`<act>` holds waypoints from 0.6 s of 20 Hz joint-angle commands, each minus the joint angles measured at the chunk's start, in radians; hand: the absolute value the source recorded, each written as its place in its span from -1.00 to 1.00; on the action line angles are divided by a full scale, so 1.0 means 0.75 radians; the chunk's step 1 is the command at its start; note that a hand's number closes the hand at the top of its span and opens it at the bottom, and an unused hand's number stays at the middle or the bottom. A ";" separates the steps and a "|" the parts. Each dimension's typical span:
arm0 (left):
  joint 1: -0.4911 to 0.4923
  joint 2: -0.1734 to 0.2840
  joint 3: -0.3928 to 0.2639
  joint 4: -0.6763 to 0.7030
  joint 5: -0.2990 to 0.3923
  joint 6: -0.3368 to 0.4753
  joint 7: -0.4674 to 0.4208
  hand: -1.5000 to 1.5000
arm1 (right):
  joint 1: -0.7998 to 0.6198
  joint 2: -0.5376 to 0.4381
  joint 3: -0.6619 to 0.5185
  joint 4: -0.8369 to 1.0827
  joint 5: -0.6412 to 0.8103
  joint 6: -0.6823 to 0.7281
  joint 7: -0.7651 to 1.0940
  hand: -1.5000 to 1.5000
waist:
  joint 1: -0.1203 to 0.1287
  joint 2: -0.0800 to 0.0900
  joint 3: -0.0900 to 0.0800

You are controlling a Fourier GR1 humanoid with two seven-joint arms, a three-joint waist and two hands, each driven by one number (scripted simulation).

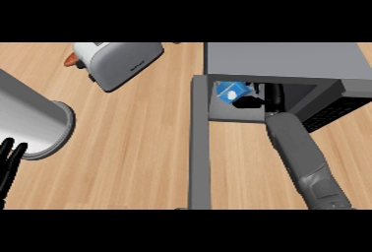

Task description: Pick up the milk, place it into the microwave and close the microwave

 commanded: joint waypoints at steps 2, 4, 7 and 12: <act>0.031 -0.008 -0.018 -0.028 0.008 -0.023 0.001 -1.00 | -0.194 -0.073 -0.087 0.220 0.018 -0.155 0.039 1.00 | 0.034 0.011 0.001; -0.008 0.012 -0.006 0.022 -0.005 -0.037 -0.023 -1.00 | -0.157 -0.094 -0.106 0.268 0.027 -0.228 -0.048 1.00 | 0.038 0.022 0.002; -0.004 -0.011 -0.018 0.001 -0.045 -0.016 -0.036 -1.00 | -0.205 -0.145 -0.093 0.286 0.087 -0.395 -0.069 1.00 | 0.049 0.023 0.002; -0.026 0.029 -0.012 0.024 -0.058 -0.040 -0.020 -1.00 | -0.322 -0.132 0.023 0.461 0.220 -0.356 0.006 -1.00 | 0.076 0.029 0.002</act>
